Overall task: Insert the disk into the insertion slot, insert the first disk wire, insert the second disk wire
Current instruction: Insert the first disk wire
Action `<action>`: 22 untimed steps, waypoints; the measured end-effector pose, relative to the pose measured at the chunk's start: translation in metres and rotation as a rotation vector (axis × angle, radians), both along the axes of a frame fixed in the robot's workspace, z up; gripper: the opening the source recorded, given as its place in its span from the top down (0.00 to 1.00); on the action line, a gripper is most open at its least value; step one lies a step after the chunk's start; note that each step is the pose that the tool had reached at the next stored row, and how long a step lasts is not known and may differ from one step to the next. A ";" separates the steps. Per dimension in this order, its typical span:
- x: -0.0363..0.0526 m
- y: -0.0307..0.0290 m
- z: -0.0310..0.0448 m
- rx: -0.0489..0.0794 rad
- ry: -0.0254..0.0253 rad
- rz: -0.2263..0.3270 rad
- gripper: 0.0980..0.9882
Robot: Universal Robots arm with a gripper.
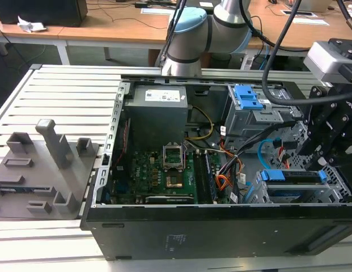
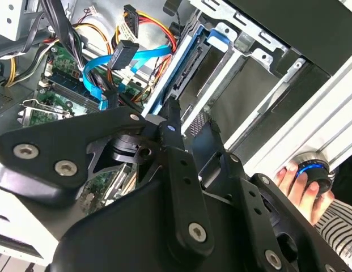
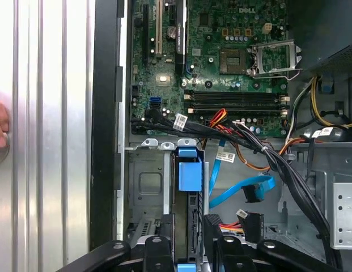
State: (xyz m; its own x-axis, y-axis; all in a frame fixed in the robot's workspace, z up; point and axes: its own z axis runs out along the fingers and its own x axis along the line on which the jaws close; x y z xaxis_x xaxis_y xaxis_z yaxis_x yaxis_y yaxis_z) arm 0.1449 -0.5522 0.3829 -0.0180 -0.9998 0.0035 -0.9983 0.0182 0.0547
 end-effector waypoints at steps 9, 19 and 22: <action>0.0000 0.0080 0.0008 0.000 0.0000 0.000 0.70; 0.0000 0.0096 0.0008 0.000 0.0000 0.000 0.70; 0.0000 0.0096 0.0008 0.000 0.0000 0.000 0.70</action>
